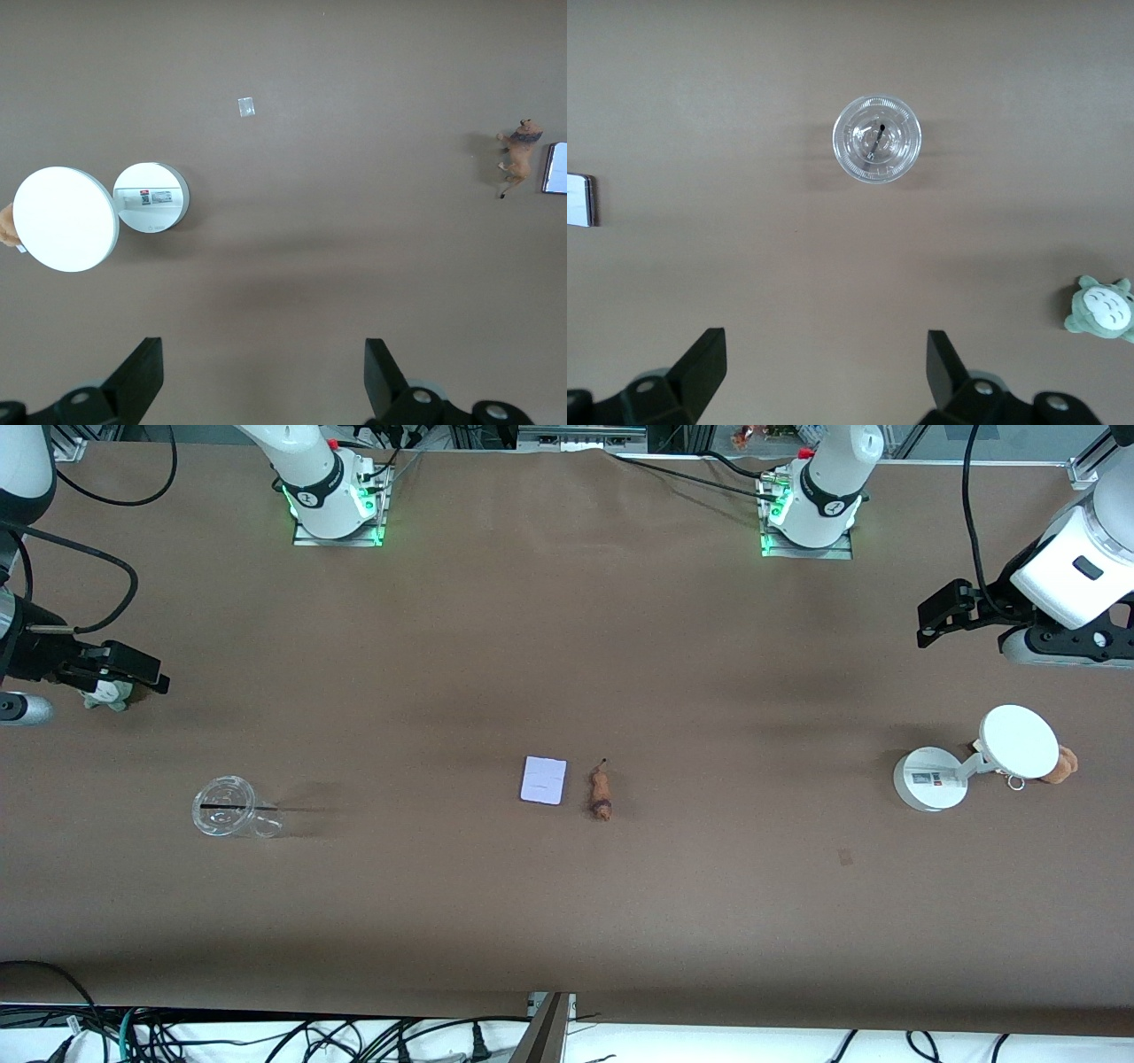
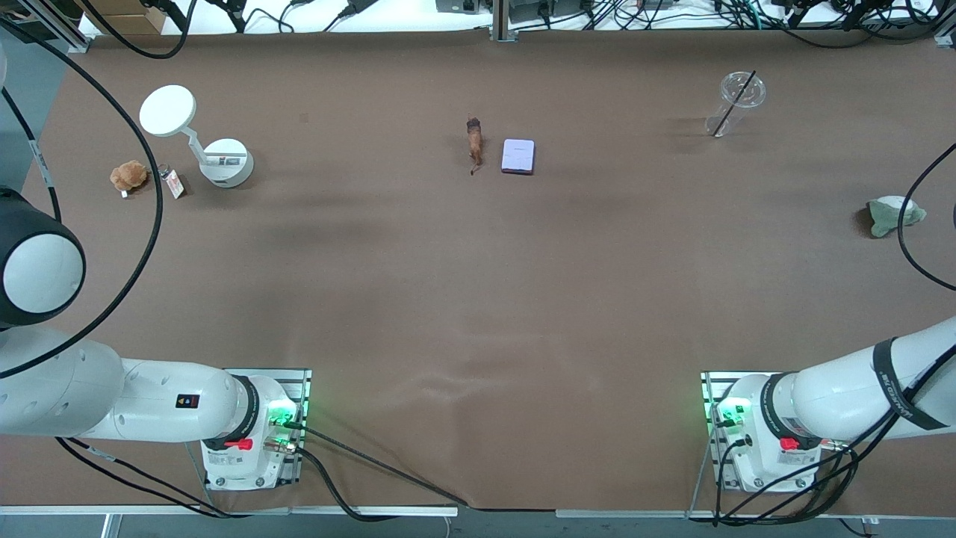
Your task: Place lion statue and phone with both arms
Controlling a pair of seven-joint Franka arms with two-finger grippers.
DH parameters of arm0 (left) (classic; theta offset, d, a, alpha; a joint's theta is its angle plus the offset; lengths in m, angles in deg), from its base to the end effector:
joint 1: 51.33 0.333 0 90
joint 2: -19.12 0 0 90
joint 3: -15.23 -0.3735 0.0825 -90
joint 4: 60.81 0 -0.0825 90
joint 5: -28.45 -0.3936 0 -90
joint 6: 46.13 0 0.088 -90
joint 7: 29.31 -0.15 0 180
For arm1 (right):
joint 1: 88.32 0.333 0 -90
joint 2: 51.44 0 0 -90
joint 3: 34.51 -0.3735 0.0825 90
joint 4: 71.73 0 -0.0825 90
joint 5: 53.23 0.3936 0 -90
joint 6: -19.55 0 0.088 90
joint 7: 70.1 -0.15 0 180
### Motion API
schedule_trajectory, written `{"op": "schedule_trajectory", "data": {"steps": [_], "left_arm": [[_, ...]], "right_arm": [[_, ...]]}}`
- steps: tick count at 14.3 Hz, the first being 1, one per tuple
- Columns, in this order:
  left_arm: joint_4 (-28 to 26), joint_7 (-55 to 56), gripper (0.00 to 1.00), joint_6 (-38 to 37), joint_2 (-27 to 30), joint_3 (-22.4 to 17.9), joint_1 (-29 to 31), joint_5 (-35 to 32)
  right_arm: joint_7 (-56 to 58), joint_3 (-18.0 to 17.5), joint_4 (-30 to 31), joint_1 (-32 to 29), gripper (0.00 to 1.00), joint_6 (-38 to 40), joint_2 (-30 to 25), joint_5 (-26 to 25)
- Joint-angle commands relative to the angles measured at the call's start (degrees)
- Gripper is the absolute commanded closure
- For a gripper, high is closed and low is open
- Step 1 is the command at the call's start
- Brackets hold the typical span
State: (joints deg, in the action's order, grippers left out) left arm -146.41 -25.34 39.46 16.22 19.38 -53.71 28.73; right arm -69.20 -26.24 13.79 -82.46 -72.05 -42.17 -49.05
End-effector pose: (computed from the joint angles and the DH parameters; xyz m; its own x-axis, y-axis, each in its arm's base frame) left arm 0.5692 -0.0647 0.6404 0.9977 -0.0450 -0.0511 -0.0448 -0.9990 0.0050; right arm 0.6200 -0.0084 0.5841 0.9982 -0.0277 -0.0532 -0.0304 -0.9983 -0.0504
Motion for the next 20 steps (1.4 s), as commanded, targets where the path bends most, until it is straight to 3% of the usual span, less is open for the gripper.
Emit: {"op": "schedule_trajectory", "data": {"steps": [1, 20], "left_arm": [[0.9, -0.2, 0.0, 0.0, 0.0, -0.1, -0.4, -1.2], [0.9, -0.3, 0.0, 0.4, -0.6, -0.3, 0.3, -0.5]], "right_arm": [[0.5, -0.2, -1.0, -0.8, 0.0, 0.5, 0.2, 1.3], [0.5, -0.2, -0.9, -0.9, 0.0, 0.5, 0.2, 1.3]]}}
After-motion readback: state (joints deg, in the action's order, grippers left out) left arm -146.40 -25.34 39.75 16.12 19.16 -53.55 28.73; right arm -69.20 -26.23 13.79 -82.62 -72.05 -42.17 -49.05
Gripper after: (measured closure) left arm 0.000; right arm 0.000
